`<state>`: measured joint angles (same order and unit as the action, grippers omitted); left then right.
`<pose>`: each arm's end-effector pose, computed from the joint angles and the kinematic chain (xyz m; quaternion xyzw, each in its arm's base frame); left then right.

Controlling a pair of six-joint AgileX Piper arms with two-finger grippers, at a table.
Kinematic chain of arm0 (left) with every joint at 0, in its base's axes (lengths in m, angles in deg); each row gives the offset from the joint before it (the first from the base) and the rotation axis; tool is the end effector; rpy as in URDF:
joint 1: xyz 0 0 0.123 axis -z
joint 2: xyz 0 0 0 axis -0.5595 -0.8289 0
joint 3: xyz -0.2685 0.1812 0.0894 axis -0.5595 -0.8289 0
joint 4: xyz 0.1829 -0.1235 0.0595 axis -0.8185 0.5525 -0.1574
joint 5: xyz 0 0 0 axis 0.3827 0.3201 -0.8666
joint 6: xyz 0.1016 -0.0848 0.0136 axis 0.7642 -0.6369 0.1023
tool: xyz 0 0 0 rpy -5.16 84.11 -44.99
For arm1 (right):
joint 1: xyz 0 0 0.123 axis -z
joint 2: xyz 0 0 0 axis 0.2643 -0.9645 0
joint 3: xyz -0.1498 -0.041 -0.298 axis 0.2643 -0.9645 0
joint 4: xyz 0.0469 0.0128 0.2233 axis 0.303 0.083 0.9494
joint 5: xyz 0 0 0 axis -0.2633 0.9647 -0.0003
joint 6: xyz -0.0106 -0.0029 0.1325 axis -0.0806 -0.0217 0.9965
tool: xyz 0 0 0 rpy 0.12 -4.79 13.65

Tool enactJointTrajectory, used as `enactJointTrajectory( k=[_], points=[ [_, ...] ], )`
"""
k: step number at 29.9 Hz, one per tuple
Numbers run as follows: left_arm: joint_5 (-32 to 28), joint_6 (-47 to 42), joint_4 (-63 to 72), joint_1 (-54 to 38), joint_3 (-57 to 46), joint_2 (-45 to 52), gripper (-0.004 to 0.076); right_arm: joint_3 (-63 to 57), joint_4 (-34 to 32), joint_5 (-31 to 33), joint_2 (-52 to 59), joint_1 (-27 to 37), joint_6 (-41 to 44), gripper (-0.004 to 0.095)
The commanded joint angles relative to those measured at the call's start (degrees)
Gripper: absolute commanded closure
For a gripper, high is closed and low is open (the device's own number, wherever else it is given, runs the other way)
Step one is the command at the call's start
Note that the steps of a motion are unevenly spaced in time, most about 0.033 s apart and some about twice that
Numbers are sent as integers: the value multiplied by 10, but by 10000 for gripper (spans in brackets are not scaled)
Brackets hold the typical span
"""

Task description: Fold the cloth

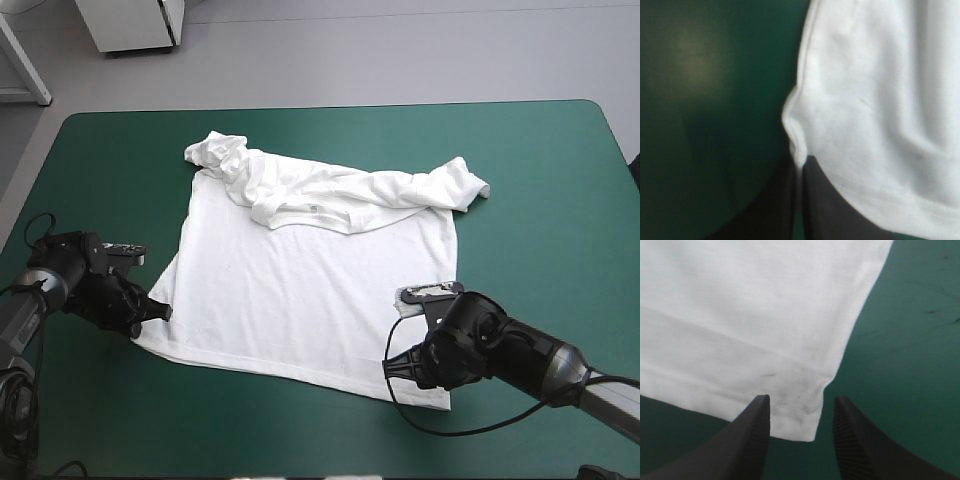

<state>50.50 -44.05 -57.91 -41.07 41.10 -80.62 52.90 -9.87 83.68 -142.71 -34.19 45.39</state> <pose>0.2482 0.0238 0.2299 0.0624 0.9975 -0.0207 0.0262 0.1405 0.1338 0.2776 -0.0844 0.9884 0.0169 0.1250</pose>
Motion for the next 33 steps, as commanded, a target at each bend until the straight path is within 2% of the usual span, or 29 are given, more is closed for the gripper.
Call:
enactJointTrajectory(
  k=[1, 7, 15, 21, 23, 25, 29, 33],
  points=[
    [-49, 14, 63, 2, 1, -1, 746, -22, -10, -3, 12, -1, 12, 521],
    [-51, 28, 72, 2, 1, -1, 746, -87, 25, -87, 12, -1, 10, 521],
    [-51, 28, 76, 2, 1, -1, 746, -125, 28, -140, -10, -1, 17, 523],
    [-49, 37, 81, 2, 1, -1, 746, -150, 48, -179, -27, -1, 12, 623],
    [-49, 37, 82, 2, 1, -1, 746, -150, 66, -176, -33, -1, 0, 747],
    [-49, 37, 86, 2, 1, -1, 746, -150, 80, -171, -36, -1, -10, 921],
    [-45, 39, 96, 2, 2, 1, 746, -142, 80, -154, -33, -1, -10, 925],
    [-8, 60, 111, 2, 22, 19, 746, -94, 34, -97, -12, -1, -10, 925]
  ],
)
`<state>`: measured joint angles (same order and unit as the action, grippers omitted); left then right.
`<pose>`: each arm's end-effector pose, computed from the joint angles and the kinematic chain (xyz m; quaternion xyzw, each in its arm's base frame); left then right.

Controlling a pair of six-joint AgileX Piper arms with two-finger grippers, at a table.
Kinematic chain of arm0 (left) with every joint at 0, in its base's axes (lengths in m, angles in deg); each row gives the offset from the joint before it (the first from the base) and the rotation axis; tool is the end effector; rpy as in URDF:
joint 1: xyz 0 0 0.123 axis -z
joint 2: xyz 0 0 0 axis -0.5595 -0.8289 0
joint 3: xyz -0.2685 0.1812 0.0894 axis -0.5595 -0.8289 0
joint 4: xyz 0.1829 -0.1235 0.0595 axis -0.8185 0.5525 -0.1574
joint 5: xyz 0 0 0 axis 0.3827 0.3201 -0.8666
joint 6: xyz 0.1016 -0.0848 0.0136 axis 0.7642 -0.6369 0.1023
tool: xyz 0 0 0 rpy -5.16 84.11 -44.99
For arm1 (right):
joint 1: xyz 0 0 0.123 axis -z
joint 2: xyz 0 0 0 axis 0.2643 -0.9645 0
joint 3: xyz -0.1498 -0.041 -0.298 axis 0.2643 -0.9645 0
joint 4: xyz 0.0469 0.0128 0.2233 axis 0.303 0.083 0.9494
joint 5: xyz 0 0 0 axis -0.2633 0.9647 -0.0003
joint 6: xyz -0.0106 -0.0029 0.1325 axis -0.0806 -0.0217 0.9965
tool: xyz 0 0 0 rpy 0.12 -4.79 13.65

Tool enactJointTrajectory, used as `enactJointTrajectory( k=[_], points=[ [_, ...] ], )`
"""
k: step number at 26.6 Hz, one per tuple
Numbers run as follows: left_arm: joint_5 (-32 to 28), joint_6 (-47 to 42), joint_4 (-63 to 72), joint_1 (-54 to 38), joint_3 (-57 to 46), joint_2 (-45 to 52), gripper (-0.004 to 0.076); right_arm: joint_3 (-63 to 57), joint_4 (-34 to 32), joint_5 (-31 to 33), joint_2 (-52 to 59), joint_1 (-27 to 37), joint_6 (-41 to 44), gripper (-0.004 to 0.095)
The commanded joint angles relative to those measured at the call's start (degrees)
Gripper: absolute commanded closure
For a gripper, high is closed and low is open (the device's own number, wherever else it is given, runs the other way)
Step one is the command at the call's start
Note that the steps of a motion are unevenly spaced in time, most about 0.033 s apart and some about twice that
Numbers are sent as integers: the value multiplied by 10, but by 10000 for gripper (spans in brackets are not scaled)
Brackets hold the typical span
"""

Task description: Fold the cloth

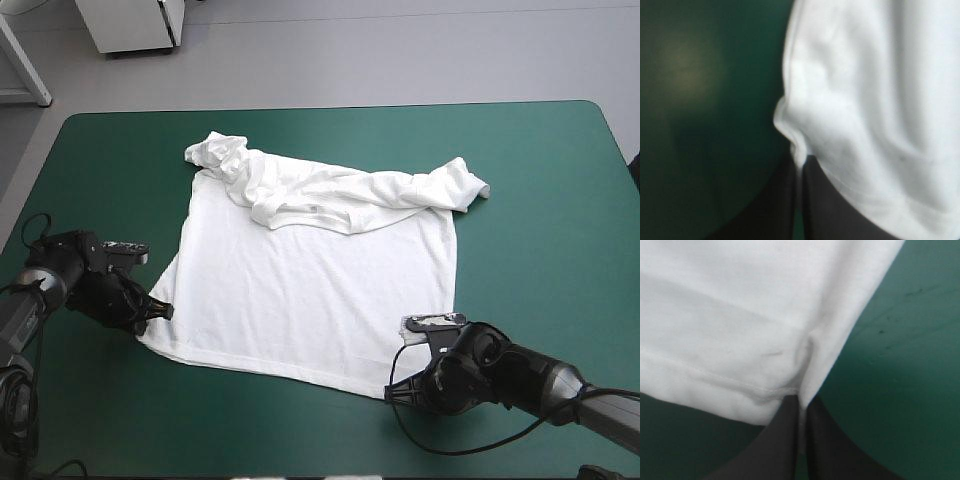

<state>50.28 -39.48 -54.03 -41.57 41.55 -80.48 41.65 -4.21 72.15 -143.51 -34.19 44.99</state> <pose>0.2513 0.0189 0.2328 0.0801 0.9949 -0.0458 0.0409 0.1233 0.1328 0.2311 -0.0749 0.9923 0.0471 0.0867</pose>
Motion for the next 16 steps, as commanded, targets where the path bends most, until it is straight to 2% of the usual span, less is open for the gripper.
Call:
enactJointTrajectory(
  k=[1, 4, 5, 6, 9, 16],
  points=[
    [4, 14, 74, 7, 26, 29, 746, 38, -42, 35, 5, -1, -6, 925],
    [25, 15, 75, 7, 56, 66, 746, 99, -103, 93, 35, -1, -5, 925],
    [40, 15, 75, 7, 79, 91, 746, 139, -150, 140, 50, -1, -7, 925],
    [47, 11, 78, 7, 90, 105, 746, 160, -170, 164, 57, -1, -11, 925],
    [63, 10, 98, 7, 123, 142, 746, 221, -204, 214, 77, -1, -34, 925],
    [103, -7, 142, 7, 225, 221, 746, 385, -257, 226, 116, 0, -65, 924]
  ],
)
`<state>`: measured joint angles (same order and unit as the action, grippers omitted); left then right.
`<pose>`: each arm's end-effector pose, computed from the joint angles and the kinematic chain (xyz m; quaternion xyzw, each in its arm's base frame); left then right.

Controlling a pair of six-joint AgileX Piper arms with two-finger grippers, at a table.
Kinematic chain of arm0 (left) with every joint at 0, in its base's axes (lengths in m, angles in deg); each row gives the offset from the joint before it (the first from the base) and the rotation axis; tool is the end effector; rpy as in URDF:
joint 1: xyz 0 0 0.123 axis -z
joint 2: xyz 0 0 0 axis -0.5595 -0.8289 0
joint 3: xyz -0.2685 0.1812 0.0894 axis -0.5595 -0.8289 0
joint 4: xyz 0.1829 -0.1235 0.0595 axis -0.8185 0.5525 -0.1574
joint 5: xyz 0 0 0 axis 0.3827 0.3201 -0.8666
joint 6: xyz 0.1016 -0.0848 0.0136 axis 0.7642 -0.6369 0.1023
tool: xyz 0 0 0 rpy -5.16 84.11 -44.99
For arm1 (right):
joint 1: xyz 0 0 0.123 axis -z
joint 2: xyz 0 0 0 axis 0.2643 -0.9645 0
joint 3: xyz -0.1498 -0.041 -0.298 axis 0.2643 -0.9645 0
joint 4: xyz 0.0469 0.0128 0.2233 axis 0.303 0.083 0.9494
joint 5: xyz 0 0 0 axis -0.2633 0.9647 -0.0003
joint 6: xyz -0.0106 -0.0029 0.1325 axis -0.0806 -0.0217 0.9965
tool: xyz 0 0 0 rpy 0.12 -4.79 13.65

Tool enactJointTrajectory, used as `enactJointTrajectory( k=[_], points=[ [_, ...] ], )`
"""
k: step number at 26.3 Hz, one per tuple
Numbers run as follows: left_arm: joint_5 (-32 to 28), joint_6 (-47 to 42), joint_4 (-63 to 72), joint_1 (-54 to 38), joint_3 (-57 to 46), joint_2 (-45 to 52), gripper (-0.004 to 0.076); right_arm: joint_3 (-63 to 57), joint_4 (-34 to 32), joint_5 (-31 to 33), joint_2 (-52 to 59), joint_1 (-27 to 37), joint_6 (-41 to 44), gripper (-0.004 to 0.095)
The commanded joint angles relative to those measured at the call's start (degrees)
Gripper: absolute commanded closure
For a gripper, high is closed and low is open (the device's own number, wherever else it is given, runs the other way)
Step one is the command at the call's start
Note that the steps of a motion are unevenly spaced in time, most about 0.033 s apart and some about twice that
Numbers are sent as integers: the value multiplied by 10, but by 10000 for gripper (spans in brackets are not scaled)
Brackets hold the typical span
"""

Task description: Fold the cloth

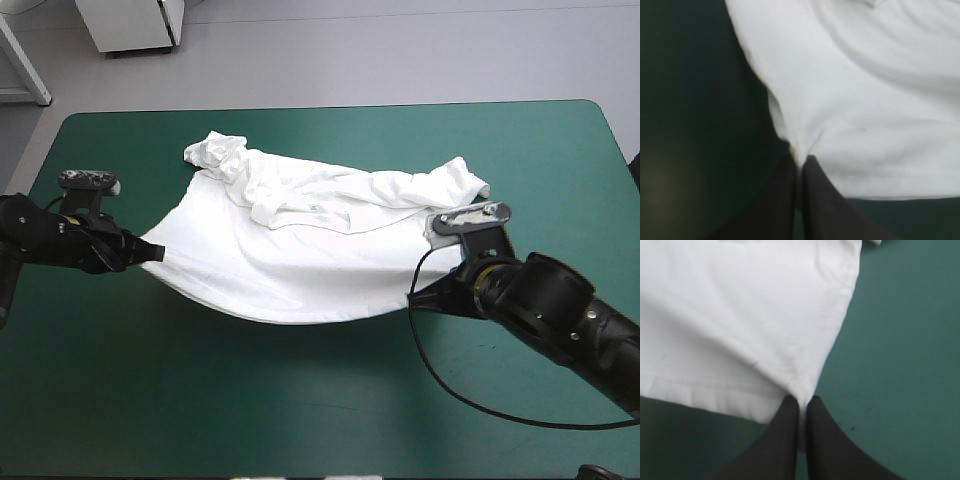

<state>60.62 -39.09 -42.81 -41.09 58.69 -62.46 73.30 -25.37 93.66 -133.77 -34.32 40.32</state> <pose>0.2188 -0.0123 0.3854 0.0915 0.9534 -0.0964 0.2710 0.1549 0.0991 0.4066 -0.1053 0.9350 0.0222 0.3380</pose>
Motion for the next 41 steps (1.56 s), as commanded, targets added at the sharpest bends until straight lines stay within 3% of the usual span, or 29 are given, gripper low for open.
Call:
enactJointTrajectory(
  k=[1, 6, 9, 13, 21, 25, 29, 33, 37, 41],
  points=[
    [0, -11, 37, 2, 94, 61, 746, 114, -60, 10, 19, 1, -50, 924],
    [-25, -9, 94, 2, 252, 81, 746, 260, -142, 10, 10, 1, -117, 924],
    [-72, 7, 147, 2, 339, 79, 746, 371, -168, 9, -11, 1, -199, 924],
    [-93, 11, 172, 2, 394, 79, 746, 478, -165, 3, -41, 1, -262, 924],
    [-135, 23, 210, 2, 550, 79, 746, 714, -66, -65, -108, 1, -382, 922],
    [-151, 23, 210, 2, 595, 79, 746, 754, -46, -89, -125, 1, -395, 922],
    [-142, 22, 186, 2, 590, 69, 746, 756, -73, -80, -133, 1, -387, 922],
    [-102, 6, 171, 2, 563, 23, 746, 745, -177, 9, -171, 1, -345, 925],
    [-96, 6, 173, 2, 543, -41, 746, 692, -261, -5, -198, 6, -323, 925],
    [-96, 6, 180, 2, 543, -123, 746, 636, -197, -22, -221, 100, -291, 925]
  ],
)
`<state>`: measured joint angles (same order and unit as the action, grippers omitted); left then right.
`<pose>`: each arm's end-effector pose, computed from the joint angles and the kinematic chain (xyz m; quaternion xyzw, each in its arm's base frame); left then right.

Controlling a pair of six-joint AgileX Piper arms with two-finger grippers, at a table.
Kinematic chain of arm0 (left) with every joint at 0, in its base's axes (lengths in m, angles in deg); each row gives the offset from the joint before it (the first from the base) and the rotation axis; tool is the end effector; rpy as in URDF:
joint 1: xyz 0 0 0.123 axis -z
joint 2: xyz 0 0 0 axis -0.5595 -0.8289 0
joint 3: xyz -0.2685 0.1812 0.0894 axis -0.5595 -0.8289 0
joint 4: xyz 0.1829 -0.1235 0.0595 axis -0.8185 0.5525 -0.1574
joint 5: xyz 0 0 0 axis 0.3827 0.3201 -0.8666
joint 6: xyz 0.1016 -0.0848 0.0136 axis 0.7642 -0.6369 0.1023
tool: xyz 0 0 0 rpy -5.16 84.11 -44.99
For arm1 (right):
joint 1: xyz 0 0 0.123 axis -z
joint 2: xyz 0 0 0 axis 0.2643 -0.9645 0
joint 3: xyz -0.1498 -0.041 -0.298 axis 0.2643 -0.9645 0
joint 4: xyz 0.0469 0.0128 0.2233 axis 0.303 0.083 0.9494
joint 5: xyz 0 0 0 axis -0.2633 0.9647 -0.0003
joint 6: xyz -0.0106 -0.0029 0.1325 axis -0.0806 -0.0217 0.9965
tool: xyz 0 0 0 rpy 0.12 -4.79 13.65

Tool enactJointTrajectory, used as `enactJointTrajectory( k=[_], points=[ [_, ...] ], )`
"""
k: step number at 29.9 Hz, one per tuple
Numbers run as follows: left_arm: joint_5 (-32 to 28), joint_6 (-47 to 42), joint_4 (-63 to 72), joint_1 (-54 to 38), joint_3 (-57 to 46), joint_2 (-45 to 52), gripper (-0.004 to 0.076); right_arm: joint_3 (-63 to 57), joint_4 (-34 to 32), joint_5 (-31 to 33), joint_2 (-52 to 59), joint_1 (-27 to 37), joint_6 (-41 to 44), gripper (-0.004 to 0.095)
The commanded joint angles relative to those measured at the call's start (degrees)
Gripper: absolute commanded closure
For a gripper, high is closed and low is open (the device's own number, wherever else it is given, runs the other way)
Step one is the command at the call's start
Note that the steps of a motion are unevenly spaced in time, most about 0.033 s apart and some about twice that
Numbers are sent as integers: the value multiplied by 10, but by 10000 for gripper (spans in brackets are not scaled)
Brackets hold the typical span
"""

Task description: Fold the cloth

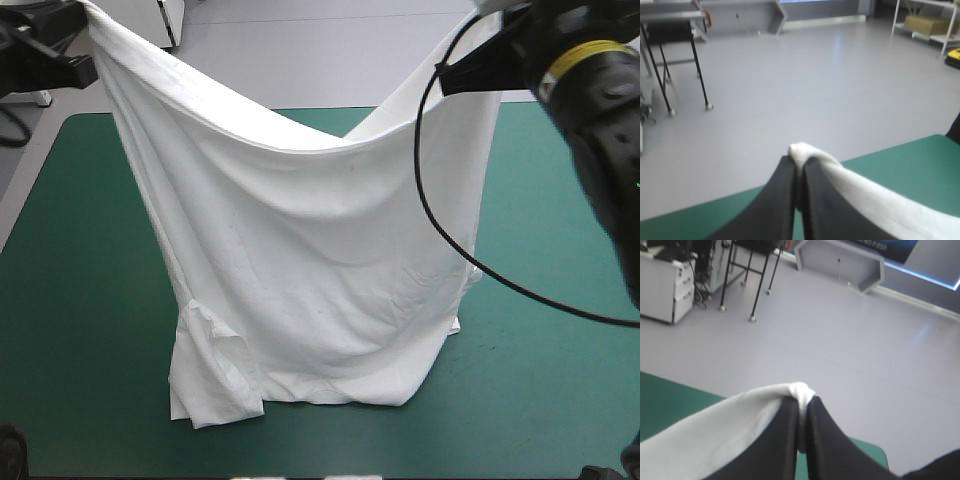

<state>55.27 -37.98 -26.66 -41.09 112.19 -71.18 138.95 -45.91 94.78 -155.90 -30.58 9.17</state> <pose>0.2284 -0.0391 0.6343 0.1529 0.7269 -0.1317 0.6565 0.2234 0.1001 0.6413 -0.1277 0.7388 -0.0848 0.6563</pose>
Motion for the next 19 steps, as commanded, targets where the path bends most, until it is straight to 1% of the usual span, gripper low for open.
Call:
enactJointTrajectory(
  k=[1, 4, 5, 6, 9, 12, 14, 17, 19],
  points=[
    [-43, -3, 27, 2, 8, -53, 746, -36, 51, -44, -7, 95, 25, 925],
    [-45, 2, 29, 3, 8, -105, 746, -73, 198, -85, -31, 221, 19, 925],
    [-50, 8, 29, 3, 8, -123, 746, -82, 266, -104, -43, 256, 6, 925],
    [-58, 12, 29, 3, 8, -140, 746, -85, 317, -117, -58, 287, -15, 925],
    [-97, 12, 28, 3, 8, -184, 746, -84, 414, -137, -104, 348, -54, 925],
    [-144, 12, 24, 11, 8, -230, 746, -84, 441, -146, -154, 379, -58, 925],
    [-165, 17, 20, 20, 9, -259, 746, -84, 453, -144, -186, 391, -60, 925],
    [-178, 36, 20, 42, 10, -305, 746, -84, 497, -145, -232, 404, -76, 925],
    [-185, 48, 16, 57, 10, -341, 746, -84, 509, -144, -259, 404, -83, 925]
  ],
)
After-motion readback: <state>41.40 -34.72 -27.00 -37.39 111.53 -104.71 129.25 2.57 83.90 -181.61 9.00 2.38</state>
